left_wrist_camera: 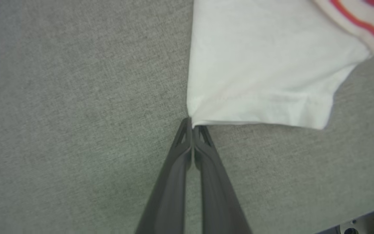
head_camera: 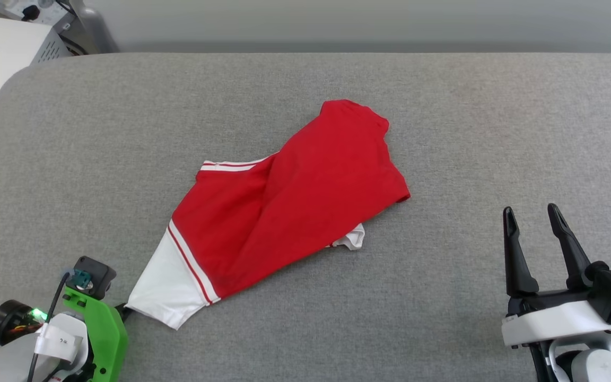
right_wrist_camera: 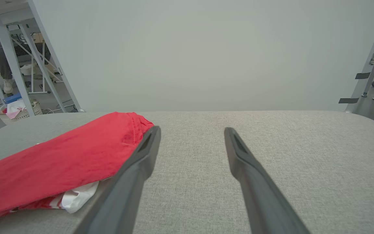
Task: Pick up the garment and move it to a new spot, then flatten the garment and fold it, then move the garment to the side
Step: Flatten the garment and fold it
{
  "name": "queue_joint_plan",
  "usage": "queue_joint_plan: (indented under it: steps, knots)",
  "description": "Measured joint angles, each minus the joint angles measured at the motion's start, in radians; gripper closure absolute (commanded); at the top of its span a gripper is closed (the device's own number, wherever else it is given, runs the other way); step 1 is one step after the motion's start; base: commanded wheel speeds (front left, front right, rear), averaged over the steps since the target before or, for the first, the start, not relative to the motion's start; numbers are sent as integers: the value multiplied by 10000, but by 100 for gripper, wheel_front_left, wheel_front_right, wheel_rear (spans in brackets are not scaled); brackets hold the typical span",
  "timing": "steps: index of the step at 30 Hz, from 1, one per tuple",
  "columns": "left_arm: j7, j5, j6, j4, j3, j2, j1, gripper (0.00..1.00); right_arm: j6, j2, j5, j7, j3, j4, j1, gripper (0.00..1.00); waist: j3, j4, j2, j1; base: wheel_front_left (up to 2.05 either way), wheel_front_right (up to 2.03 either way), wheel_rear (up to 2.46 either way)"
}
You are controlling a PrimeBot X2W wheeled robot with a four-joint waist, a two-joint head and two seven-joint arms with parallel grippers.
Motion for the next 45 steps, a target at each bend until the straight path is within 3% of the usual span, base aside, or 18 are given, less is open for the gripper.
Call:
queue_joint_plan:
  steps: [2, 3, 7, 12, 16, 20, 26, 30, 35, 39, 45]
  knots:
    - [-295, -257, -4, 142, 123, -224, 102, 95, 0, -2, -6, 0, -67, 13, 104, 0, -87, 53, 0, 0, 0, 0, 0]
    - [-449, -322, -4, 184, 174, -305, 153, 0, 0, -4, -25, 0, -88, 25, 161, 0, -129, 78, 0, 0, 0, 0, 0]
    - [-1733, -155, 422, 255, 487, -711, 238, 0, 0, 0, -104, 0, -117, 92, 358, 0, -395, 191, 0, 0, 0, 0, 0]
    - [-3338, 257, 1875, -125, 1465, -1055, 364, 0, 0, -4, -105, 0, -284, 54, 529, 0, -818, 319, 0, 0, 0, 0, 0]
    - [-3469, 819, 2849, -1022, 2380, -1214, 796, 0, 0, -4, -174, 0, -514, -77, 647, 0, -1105, 460, 0, 0, 0, 0, 0]
    - [-3471, 2146, 3768, -2247, 3873, -1507, 1514, 0, 0, -4, -339, 0, -688, -297, 689, 0, -1268, 695, 0, 0, 0, 0, 0]
    - [-3473, 4180, 4458, -3223, 5985, -2573, 3135, 0, 0, -4, -794, -2, -943, -706, 252, 0, -1327, 910, 1, 0, 0, 0, 0]
    - [-3473, 5453, 4447, -3689, 7026, -3390, 4028, 0, 0, -316, -917, -2, -924, -901, -582, 0, -1248, 980, 1, 0, 0, 0, 0]
    - [-3473, 6529, 3937, -4042, 7994, -4372, 4669, 0, 0, -1501, -548, -4, -201, -466, -1968, 0, -1035, 1130, 0, 0, 0, 0, 0]
    - [-3473, 7141, 3419, -4126, 8650, -5097, 4885, 0, 0, -2658, 159, 107, 980, 593, -3403, 0, -775, 1301, 0, 0, 0, 0, 0]
    - [-3473, 7883, 2679, -4057, 9402, -6184, 4900, 0, 0, -4318, 1778, 2508, 3478, 1430, -5895, 0, -235, 1638, 1, 1, 0, 0, 0]
